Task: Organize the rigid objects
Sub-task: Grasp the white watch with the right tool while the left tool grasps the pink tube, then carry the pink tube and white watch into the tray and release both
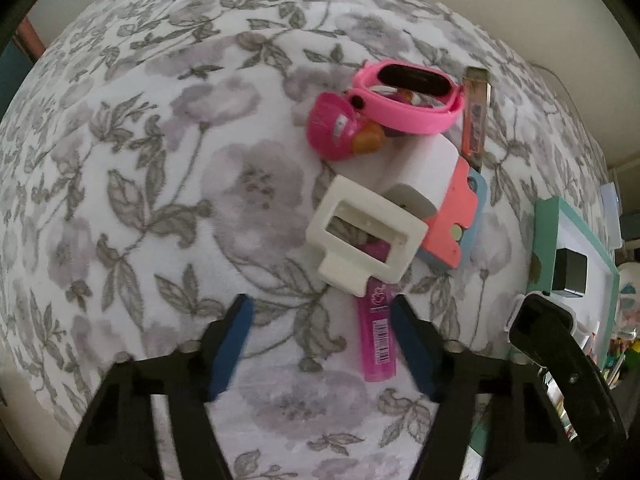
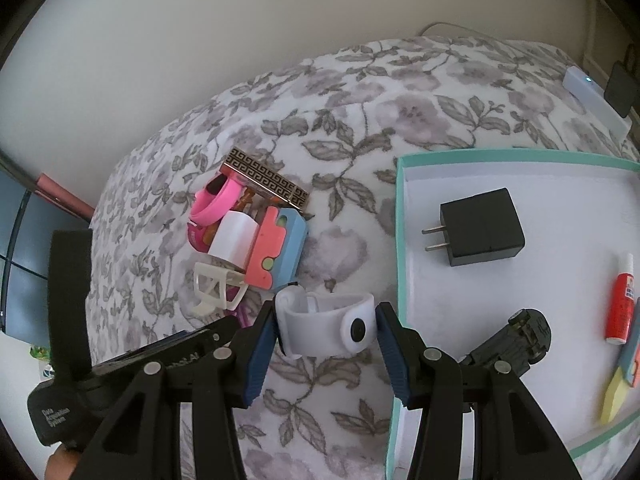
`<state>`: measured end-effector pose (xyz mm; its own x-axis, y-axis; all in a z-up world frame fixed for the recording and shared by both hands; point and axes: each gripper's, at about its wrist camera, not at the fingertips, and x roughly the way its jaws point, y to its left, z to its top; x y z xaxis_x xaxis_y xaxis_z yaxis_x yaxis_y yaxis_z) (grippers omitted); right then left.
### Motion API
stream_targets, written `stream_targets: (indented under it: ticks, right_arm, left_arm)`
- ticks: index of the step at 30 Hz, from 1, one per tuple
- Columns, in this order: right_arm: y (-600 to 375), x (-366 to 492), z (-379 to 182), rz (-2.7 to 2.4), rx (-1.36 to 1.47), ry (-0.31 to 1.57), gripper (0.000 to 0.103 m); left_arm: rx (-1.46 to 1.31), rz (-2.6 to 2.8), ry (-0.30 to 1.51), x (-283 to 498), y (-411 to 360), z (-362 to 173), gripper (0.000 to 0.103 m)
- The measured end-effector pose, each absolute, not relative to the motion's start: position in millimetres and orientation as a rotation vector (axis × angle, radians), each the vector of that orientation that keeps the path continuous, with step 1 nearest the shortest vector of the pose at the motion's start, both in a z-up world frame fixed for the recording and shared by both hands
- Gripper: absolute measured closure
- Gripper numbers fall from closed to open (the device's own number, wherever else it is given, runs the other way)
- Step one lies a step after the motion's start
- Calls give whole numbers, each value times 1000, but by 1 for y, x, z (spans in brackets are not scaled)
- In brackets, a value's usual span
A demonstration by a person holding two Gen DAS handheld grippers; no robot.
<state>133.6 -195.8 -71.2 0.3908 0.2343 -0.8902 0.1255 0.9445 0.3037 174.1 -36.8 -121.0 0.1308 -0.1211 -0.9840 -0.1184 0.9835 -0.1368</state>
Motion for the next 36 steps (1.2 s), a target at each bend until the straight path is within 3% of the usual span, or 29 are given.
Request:
stream_targets:
  ticks: [2, 4, 8, 15, 24, 36]
  right_arm:
    - [-195, 134, -71, 71, 348, 1175, 51]
    - [-196, 133, -72, 69, 348, 1176, 51]
    - [-197, 133, -73, 64, 347, 1182, 51]
    - [-198, 134, -75, 57, 352, 1190, 51]
    - [-203, 133, -73, 39, 362, 1201, 51]
    - [-211, 128, -57, 34, 375, 1170, 51]
  left_arm:
    - [-187, -29, 1440, 173, -50, -124, 46]
    - [-188, -55, 1438, 172, -61, -125, 58]
    - [-152, -72, 1430, 172, -81, -124, 65]
    - [-160, -74, 1434, 174, -87, -129, 89]
    - [-219, -112, 1418, 173, -63, -117, 92]
    - [-232, -141, 1298, 166, -49, -63, 92]
